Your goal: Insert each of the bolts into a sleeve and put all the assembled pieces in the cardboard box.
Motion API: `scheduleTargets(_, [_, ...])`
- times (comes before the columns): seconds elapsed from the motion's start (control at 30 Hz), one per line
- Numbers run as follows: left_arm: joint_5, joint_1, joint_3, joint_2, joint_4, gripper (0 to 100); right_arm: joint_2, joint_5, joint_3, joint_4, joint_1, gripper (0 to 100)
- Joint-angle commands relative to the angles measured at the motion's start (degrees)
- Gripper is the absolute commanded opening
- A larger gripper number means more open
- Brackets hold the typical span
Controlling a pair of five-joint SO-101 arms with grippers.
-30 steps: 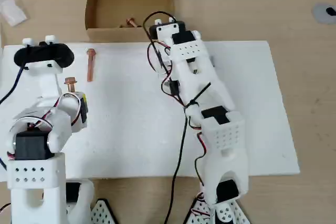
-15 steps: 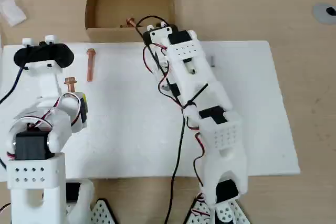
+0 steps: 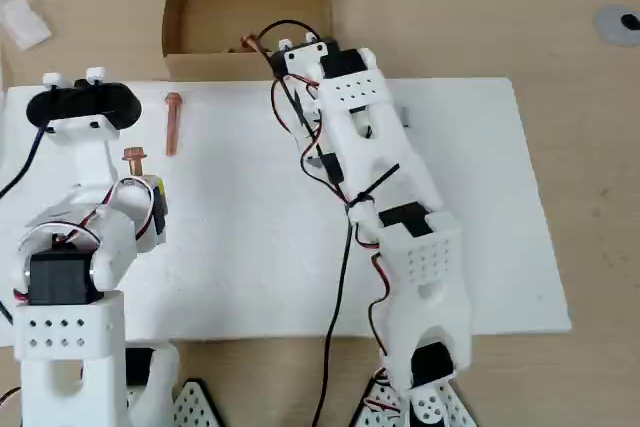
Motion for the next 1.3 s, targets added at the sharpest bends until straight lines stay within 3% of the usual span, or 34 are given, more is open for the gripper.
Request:
scheduleTargets(0.0, [-0.35,0.79,-0.35,-1.19,-0.88,1,-0.22,0.18,-0.84,-0.35,-0.66,20.3])
scheduleTargets(1.27, [-0.35,0.79,-0.35,-1.19,-0.88,1,3.65,0.53,0.84,0.35,-0.66,20.2])
